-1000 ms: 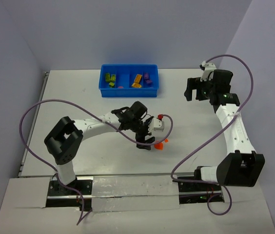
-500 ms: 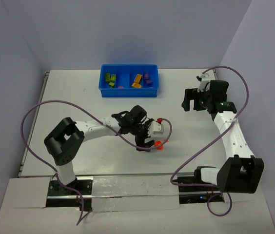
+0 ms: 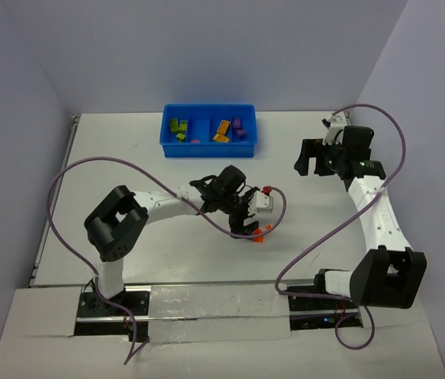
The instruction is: Sort the legos into containers by color
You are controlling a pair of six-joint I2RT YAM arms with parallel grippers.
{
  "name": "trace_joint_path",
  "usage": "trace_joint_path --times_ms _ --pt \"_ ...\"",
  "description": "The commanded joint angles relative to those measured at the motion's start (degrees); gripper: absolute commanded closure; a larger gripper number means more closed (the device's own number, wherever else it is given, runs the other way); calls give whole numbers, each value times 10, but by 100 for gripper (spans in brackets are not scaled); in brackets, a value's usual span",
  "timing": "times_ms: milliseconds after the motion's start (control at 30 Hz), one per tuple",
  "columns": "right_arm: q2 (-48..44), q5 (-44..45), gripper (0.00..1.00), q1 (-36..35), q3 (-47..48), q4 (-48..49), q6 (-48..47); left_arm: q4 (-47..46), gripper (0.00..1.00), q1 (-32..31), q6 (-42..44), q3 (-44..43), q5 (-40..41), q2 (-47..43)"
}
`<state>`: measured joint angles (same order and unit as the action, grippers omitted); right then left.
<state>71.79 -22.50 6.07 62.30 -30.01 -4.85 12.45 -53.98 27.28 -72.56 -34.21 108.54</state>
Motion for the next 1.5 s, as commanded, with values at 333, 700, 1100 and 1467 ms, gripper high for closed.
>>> trace_joint_path --times_ms 333,700,1100,1467 --pt "-5 -62 0 38 53 -15 23 -27 11 -30 27 -23 -6 34" --pt "1 -71 0 41 51 -17 25 -43 18 -32 30 -24 5 62" --pt "0 -70 0 41 46 -15 23 -53 26 -33 35 -26 5 73" --pt "3 -71 0 42 44 -15 23 -58 37 -37 41 -22 10 81"
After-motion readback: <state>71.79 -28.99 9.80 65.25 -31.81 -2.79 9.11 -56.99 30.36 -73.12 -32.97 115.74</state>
